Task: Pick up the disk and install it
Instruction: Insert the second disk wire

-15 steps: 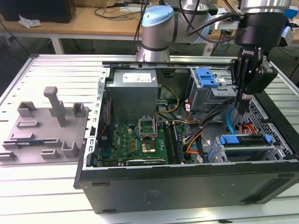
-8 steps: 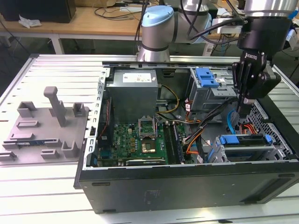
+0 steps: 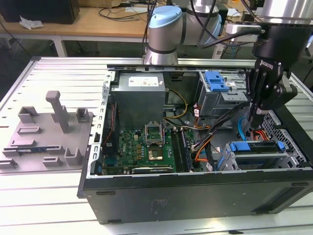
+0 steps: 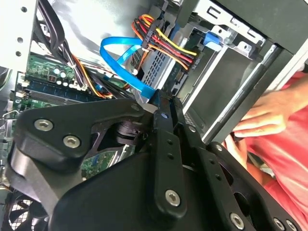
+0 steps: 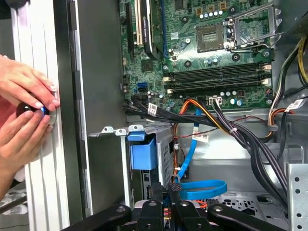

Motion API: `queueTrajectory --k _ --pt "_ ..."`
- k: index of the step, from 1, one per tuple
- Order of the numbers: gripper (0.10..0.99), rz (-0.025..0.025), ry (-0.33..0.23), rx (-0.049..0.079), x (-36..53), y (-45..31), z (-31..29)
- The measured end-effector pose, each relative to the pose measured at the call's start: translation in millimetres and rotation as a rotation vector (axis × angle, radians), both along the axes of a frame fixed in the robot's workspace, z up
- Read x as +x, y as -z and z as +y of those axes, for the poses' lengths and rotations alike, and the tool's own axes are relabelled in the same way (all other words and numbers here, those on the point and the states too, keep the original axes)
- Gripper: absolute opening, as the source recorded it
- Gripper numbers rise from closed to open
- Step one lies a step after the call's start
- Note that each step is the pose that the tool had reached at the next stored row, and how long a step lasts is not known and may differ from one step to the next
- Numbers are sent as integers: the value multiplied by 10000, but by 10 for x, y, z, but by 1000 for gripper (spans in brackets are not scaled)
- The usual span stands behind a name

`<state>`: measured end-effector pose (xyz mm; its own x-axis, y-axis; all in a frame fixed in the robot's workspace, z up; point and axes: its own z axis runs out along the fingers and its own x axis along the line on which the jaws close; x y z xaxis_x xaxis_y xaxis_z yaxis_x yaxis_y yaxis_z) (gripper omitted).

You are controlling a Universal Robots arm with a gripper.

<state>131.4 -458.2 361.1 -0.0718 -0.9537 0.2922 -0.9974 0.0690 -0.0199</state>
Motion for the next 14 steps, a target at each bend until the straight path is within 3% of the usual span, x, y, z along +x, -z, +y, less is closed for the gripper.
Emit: queueTrajectory --k 8,11,14 --pt "161 0 -1 559 15 0 -220" --pt "161 0 0 1028 24 0 -309" --pt "161 1 -9 1290 33 0 -337"
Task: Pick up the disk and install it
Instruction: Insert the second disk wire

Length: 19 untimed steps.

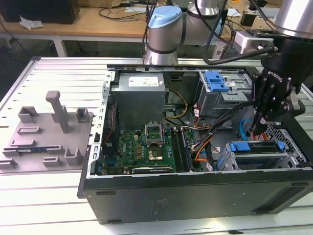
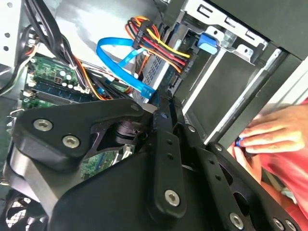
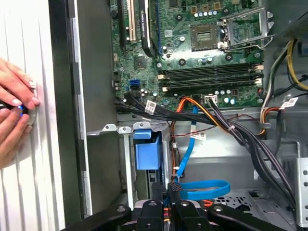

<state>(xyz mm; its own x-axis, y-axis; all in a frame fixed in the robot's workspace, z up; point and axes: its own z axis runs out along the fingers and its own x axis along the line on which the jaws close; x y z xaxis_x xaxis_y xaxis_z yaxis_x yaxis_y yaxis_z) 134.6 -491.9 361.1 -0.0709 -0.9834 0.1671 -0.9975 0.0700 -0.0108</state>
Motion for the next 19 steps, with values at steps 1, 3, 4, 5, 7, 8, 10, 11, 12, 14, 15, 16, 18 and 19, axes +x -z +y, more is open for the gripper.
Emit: queueTrajectory --k 1,3,4,5,7,8,10,11,12,14,15,16,18,19 --pt "161 0 -3 73 3 0 -7" --pt "161 0 -13 240 9 0 -30" --pt "161 0 -19 275 11 1 -38" --pt "161 1 -40 306 16 1 -64" --pt "161 1 -69 310 22 2 -84" --pt "161 1 -95 324 27 2 -95" --pt "161 2 -131 391 30 3 -105" --pt "161 2 -154 432 32 4 -111" --pt "161 2 -172 473 33 4 -116" --pt "161 1 -205 597 34 6 -123" --pt "161 2 -224 664 35 6 -128" --pt "161 2 -240 724 35 7 -133" --pt "161 1 -277 870 36 10 -155" --pt "161 0 -282 898 36 11 -167"
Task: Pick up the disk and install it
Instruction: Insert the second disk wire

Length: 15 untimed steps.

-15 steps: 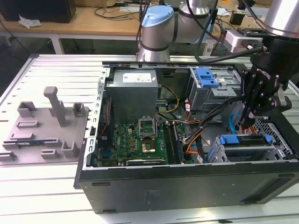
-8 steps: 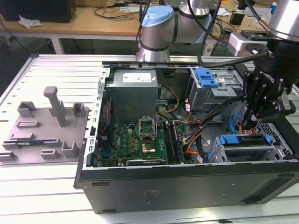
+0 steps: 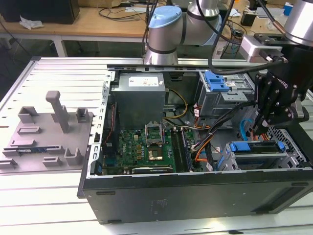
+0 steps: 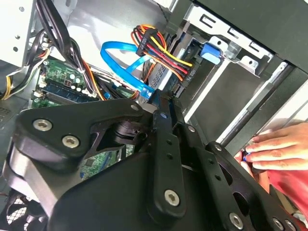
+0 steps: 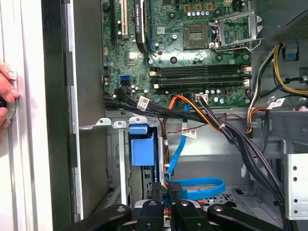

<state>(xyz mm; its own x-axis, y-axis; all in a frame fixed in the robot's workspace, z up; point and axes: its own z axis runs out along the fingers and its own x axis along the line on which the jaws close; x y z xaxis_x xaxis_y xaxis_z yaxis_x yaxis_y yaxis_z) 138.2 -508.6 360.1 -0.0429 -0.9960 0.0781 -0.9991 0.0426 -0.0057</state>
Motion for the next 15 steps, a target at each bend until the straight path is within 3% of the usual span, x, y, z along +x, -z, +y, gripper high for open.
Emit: queueTrajectory --k 4,7,15 --pt "161 0 -21 145 2 4 -70" --pt "161 0 -43 344 6 12 -139" --pt "161 0 -60 358 7 14 -152"
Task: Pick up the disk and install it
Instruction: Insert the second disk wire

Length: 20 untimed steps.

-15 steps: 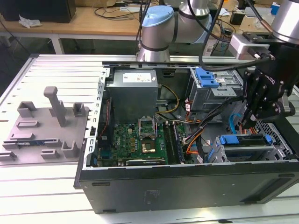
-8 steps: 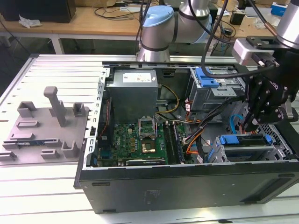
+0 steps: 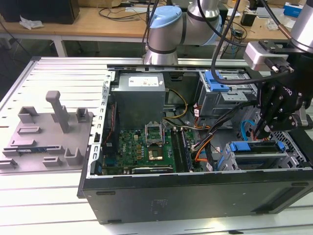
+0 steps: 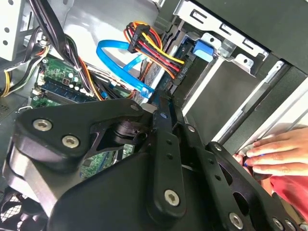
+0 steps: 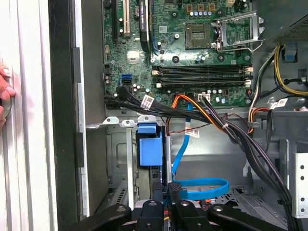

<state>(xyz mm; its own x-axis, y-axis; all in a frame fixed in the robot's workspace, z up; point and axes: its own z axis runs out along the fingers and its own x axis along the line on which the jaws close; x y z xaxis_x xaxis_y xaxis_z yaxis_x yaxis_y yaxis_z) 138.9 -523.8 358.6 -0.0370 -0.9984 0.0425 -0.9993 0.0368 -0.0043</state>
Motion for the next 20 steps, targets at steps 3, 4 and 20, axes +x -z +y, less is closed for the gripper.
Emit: queueTrajectory --k 3,4,20 --pt "161 0 0 4 0 6 -33" --pt "161 0 0 2 0 6 -34" --pt "161 0 -14 1 12 22 -23"
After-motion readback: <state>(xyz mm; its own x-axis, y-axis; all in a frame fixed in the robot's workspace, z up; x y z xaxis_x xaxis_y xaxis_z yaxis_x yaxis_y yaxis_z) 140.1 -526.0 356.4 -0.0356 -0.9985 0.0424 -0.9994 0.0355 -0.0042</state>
